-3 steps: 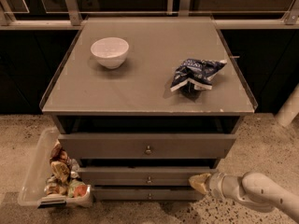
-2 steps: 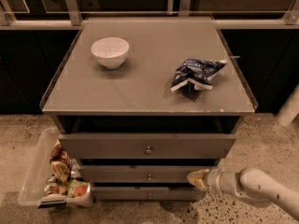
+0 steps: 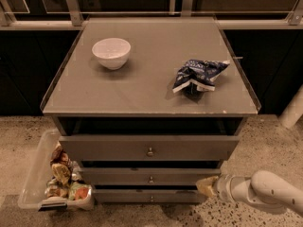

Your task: Close middle drawer

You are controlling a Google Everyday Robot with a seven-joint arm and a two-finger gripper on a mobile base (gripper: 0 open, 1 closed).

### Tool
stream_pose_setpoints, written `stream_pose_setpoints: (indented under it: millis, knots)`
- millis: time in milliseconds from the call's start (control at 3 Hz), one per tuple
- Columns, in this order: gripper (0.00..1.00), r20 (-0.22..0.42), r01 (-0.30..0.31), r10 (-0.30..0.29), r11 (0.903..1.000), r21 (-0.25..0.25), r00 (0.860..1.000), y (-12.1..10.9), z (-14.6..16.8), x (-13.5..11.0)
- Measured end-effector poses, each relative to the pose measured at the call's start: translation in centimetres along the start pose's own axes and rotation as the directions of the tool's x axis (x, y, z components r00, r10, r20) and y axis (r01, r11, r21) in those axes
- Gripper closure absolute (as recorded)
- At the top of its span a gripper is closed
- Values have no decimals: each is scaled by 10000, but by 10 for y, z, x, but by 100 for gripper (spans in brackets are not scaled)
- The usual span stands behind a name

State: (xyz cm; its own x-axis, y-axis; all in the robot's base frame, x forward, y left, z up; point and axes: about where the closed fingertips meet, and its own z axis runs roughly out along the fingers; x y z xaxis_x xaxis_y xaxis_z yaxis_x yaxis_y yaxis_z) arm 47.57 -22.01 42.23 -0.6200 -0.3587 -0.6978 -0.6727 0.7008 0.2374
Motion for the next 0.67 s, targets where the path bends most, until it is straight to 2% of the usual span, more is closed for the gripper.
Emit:
stream_pose_setpoints:
  millis: [333, 667]
  knots:
    - [100, -529, -1061, 1062, 9943, 44, 9929, 23, -54, 26]
    - [82, -560, -1009, 1009, 9949, 37, 9933, 25, -57, 23]
